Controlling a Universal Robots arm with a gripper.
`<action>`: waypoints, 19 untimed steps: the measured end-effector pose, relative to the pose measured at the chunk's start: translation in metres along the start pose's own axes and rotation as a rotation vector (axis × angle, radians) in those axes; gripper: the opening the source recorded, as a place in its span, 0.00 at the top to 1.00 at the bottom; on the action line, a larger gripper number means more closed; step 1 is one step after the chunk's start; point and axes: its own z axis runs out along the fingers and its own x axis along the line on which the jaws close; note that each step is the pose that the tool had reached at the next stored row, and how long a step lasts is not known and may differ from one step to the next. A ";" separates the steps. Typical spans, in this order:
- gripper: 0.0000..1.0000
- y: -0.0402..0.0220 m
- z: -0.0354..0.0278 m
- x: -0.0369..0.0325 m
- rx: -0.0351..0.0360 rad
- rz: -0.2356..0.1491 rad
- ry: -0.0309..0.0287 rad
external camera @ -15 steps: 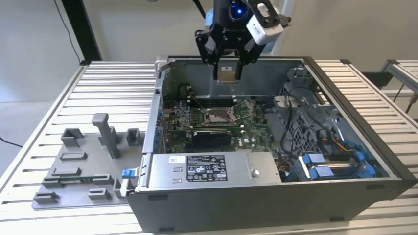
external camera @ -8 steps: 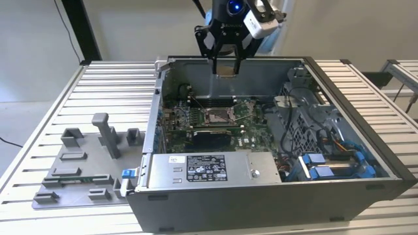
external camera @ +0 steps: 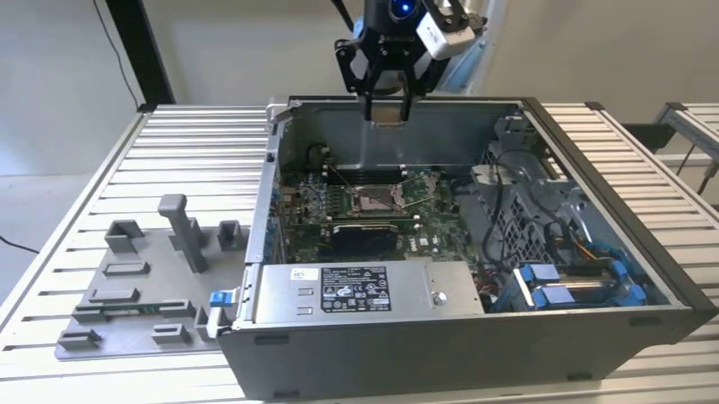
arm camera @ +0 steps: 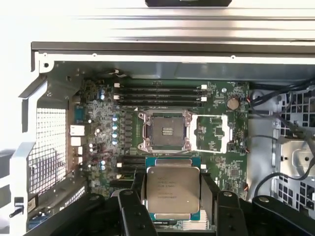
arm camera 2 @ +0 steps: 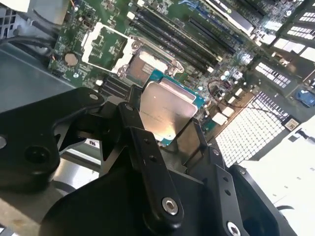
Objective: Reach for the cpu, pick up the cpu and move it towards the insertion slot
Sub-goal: 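Pick up the cpu and move it towards the insertion slot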
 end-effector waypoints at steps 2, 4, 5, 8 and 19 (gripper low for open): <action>1.00 0.0029 0.0003 -0.0002 -0.0001 -0.004 0.0002; 1.00 0.0057 0.0006 -0.0006 0.0000 -0.007 0.0003; 1.00 0.0070 0.0007 -0.0009 -0.0001 -0.009 0.0004; 1.00 0.0112 0.0010 -0.0019 -0.0001 -0.013 0.0006; 1.00 0.0268 0.0019 -0.0026 0.0000 -0.017 0.0008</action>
